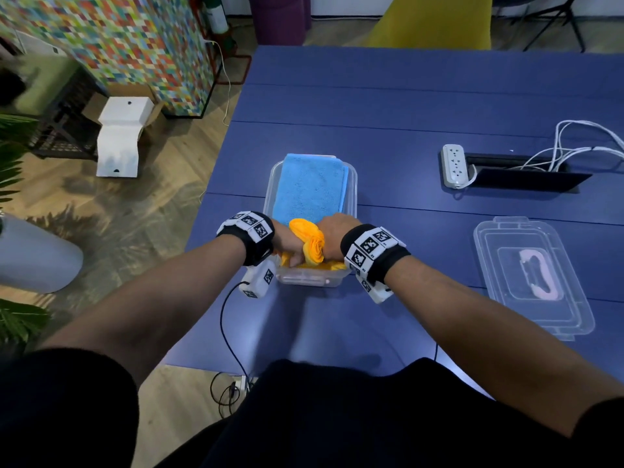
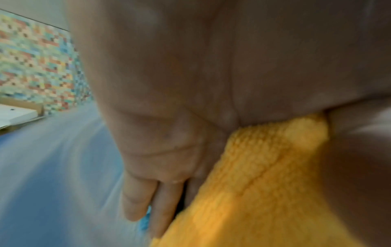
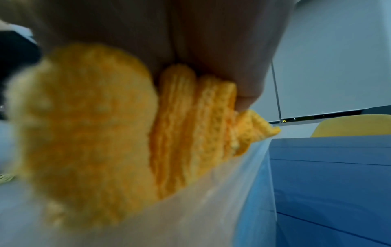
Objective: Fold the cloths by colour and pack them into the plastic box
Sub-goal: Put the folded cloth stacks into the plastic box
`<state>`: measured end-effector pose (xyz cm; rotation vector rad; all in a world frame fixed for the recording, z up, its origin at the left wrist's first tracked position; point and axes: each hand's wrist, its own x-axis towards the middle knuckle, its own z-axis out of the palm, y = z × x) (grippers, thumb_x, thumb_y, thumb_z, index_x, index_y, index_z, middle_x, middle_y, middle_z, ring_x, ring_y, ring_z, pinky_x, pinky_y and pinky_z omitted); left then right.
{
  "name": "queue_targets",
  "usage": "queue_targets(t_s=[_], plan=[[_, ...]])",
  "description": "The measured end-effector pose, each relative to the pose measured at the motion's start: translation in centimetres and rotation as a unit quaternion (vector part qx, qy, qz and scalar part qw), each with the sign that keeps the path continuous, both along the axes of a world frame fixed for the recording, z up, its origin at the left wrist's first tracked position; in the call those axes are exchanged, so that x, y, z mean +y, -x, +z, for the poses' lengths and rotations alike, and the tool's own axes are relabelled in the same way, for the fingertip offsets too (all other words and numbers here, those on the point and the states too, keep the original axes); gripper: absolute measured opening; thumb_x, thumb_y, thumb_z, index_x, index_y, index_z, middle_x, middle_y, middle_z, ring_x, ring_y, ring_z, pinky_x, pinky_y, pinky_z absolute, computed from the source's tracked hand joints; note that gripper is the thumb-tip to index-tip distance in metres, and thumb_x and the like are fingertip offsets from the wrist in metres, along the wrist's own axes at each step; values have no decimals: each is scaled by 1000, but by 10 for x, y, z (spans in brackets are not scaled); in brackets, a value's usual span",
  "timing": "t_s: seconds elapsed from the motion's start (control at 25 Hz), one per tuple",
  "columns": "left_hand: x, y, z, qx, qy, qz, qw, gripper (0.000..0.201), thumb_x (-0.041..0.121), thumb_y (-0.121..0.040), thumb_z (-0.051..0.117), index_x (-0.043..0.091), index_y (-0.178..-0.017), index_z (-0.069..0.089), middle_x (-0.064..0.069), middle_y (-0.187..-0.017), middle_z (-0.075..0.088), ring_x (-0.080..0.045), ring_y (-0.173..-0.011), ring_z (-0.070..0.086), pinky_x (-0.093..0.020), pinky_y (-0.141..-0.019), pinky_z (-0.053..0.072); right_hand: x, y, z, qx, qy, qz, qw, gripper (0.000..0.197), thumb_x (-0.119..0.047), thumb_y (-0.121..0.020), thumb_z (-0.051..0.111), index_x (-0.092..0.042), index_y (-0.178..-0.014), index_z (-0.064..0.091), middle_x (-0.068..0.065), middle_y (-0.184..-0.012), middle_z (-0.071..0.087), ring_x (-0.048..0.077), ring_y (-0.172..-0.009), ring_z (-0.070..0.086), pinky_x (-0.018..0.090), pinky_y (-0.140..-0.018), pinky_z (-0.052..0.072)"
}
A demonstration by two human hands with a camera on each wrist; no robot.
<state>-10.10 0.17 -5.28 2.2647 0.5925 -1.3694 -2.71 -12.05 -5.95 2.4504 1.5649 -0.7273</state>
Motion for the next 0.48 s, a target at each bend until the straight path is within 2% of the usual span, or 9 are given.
queue_targets(t_s=[0.04, 0.08, 0.12, 0.2, 0.24, 0.32, 0.4, 0.48], plan=[[6, 0, 1, -15, 17, 0, 1000, 61, 43, -49, 79, 22, -104, 64, -4, -117, 62, -19, -101, 57, -32, -95, 47, 0, 1, 0, -4, -3, -9, 1000, 27, -43, -84, 59, -16, -81, 58, 0, -74, 55, 23, -76, 59, 30, -62, 43], [10, 1, 6, -43, 44, -3, 998, 68, 53, -42, 83, 31, -104, 64, 3, -117, 64, -18, -106, 59, -33, -99, 47, 0, 4, -2, -2, -10, -27, 1000, 29, -45, -83, 58, -18, -74, 53, -2, -69, 52, 23, -74, 59, 29, -60, 42], [14, 4, 9, -68, 62, -5, 996, 67, 60, -41, 85, 37, -100, 64, 9, -110, 67, -15, -105, 61, -31, -96, 48, 0, 7, -2, 0, -15, -48, 999, 31, -46, -81, 59, -19, -71, 49, -2, -67, 49, 23, -72, 58, 29, -59, 42], [11, 15, 18, -163, 42, -18, 986, 64, 60, -43, 88, 32, -94, 62, 13, -92, 68, -12, -88, 64, -25, -76, 51, 3, 14, 0, -14, -18, -73, 997, 29, -44, -80, 60, -19, -75, 48, -2, -69, 48, 22, -71, 54, 30, -61, 44], [9, 22, 17, -207, 19, -18, 978, 73, 57, -42, 89, 27, -100, 57, 12, -90, 65, -12, -83, 64, -25, -69, 49, 6, 18, 2, -22, -17, -74, 997, 26, -43, -81, 60, -19, -78, 49, -2, -70, 49, 22, -72, 54, 30, -63, 45], [9, 33, 6, -288, 4, -11, 957, 88, 55, -44, 87, 22, -113, 43, 9, -94, 61, -13, -83, 61, -27, -66, 47, 10, 24, 5, -29, -16, -60, 998, 22, -40, -83, 58, -19, -82, 52, -2, -75, 53, 22, -78, 59, 30, -65, 45], [18, 45, -2, -362, 5, -5, 932, 76, 57, -56, 78, 18, -113, 48, 4, -97, 62, -18, -86, 61, -28, -69, 45, 11, 23, 2, 0, -21, -42, 999, 24, -40, -79, 64, -18, -86, 56, 0, -82, 58, 24, -86, 63, 30, -66, 45], [28, 48, 1, -403, 23, 4, 915, 57, 48, -65, 78, 16, -105, 54, 0, -94, 64, -19, -84, 59, -30, -71, 45, 3, 13, 1, 76, -31, -30, 996, 39, -40, -71, 74, -20, -100, 58, -1, -91, 63, 23, -89, 62, 30, -69, 47]])
